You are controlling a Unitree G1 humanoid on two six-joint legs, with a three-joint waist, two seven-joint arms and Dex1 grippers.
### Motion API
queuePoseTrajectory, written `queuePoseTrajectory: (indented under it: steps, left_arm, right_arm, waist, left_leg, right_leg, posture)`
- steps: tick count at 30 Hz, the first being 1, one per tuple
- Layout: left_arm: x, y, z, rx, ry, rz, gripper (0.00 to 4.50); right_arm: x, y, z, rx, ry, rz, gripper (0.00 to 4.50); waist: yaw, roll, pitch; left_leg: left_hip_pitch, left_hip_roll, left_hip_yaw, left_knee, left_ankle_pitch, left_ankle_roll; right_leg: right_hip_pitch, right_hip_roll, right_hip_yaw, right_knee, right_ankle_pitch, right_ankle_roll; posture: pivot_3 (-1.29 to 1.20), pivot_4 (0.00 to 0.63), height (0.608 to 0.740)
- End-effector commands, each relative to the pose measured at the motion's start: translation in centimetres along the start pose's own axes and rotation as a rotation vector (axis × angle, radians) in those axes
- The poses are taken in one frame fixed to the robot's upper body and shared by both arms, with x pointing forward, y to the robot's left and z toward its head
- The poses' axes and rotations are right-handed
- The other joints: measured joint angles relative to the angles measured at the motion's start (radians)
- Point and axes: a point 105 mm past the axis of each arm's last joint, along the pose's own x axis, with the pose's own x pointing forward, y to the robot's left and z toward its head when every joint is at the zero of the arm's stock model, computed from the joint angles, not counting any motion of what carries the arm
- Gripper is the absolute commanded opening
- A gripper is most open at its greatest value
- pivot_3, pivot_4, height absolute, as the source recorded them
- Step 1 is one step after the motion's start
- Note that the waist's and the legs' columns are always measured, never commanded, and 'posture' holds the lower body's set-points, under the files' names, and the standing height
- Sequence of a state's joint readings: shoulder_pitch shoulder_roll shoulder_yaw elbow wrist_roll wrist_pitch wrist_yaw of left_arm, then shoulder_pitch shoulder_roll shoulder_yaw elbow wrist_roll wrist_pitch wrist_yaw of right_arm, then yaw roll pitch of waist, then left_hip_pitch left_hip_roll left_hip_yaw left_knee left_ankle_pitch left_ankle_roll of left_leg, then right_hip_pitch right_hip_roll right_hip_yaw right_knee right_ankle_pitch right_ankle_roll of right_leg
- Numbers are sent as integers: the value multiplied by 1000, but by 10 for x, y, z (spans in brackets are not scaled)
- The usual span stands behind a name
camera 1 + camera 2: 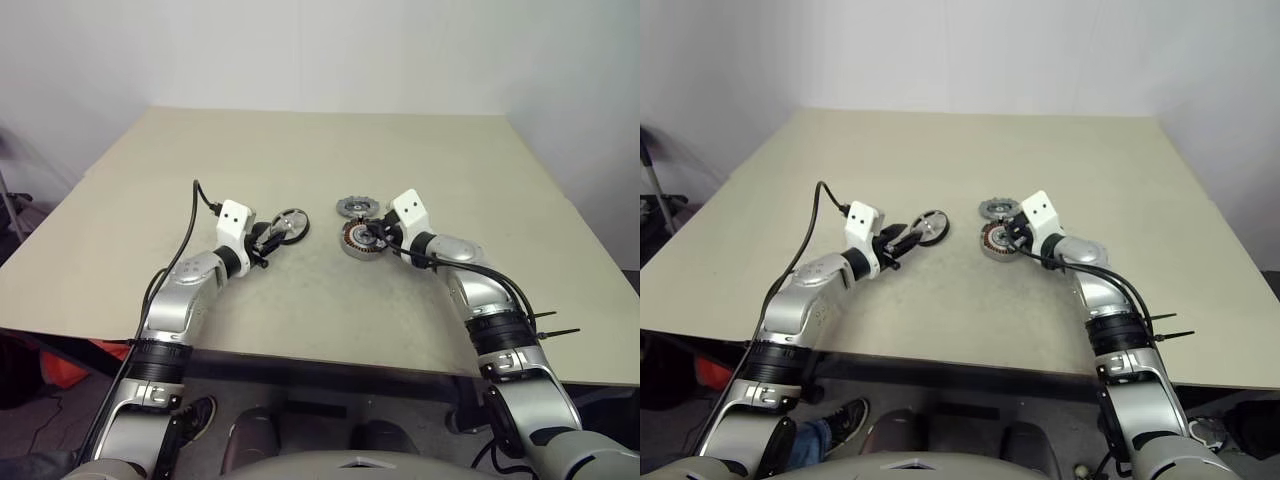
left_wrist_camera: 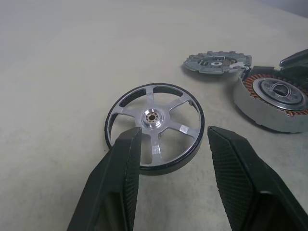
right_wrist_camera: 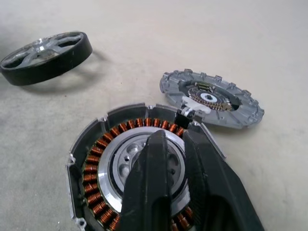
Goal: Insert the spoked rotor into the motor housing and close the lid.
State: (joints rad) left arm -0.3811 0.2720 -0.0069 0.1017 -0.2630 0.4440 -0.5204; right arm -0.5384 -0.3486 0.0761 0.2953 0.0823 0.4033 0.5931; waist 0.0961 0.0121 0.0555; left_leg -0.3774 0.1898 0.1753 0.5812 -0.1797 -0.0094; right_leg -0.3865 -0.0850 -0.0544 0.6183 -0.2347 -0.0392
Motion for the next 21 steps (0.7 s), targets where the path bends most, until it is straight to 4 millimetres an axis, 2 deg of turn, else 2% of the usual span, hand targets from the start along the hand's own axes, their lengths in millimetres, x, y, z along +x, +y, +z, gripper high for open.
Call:
queuePoseTrajectory:
  steps: [1, 5, 8, 11, 13, 21]
  left_arm:
    - [0, 0, 14, 37, -45, -4, 2294]
    - [-1, 1, 14, 35, -43, -3, 2294]
    - [-1, 1, 13, 37, -42, -3, 2294]
    - [0, 1, 14, 37, -44, -2, 2294]
    - [0, 1, 15, 39, -46, 0, 2294]
    - [1, 1, 14, 36, -44, 0, 2294]
  right_arm:
    - [-1, -2, 23, -13, -81, 1, 36]
    - [0, -2, 22, -35, -70, -8, 36]
    - [0, -1, 12, -22, -40, -11, 36]
    - [3, -2, -12, -4, 30, -30, 36]
    - [3, -4, -18, -2, 45, -47, 36]
    - [1, -9, 13, -26, -49, -43, 36]
  waist:
    - [0, 0, 0]
    - [0, 0, 0]
    - [0, 0, 0]
    - [0, 0, 0]
    - [0, 0, 0]
    - [0, 0, 0]
  left_leg:
    - [0, 0, 0, 0, 0, 0]
    - [0, 0, 0, 0, 0, 0]
    - [0, 0, 0, 0, 0, 0]
    - [0, 0, 0, 0, 0, 0]
    - [0, 0, 0, 0, 0, 0]
    - [1, 0, 0, 0, 0, 0]
  right_leg:
    - [0, 0, 0, 0, 0, 0]
    - [0, 0, 0, 0, 0, 0]
    - [0, 0, 0, 0, 0, 0]
    - [0, 0, 0, 0, 0, 0]
    - [0, 0, 0, 0, 0, 0]
    - [1, 0, 0, 0, 0, 0]
  posture:
    - [0, 0, 740]
    - [0, 0, 740]
    - [0, 0, 740]
    - [0, 0, 740]
    - [0, 0, 740]
    - [0, 0, 740]
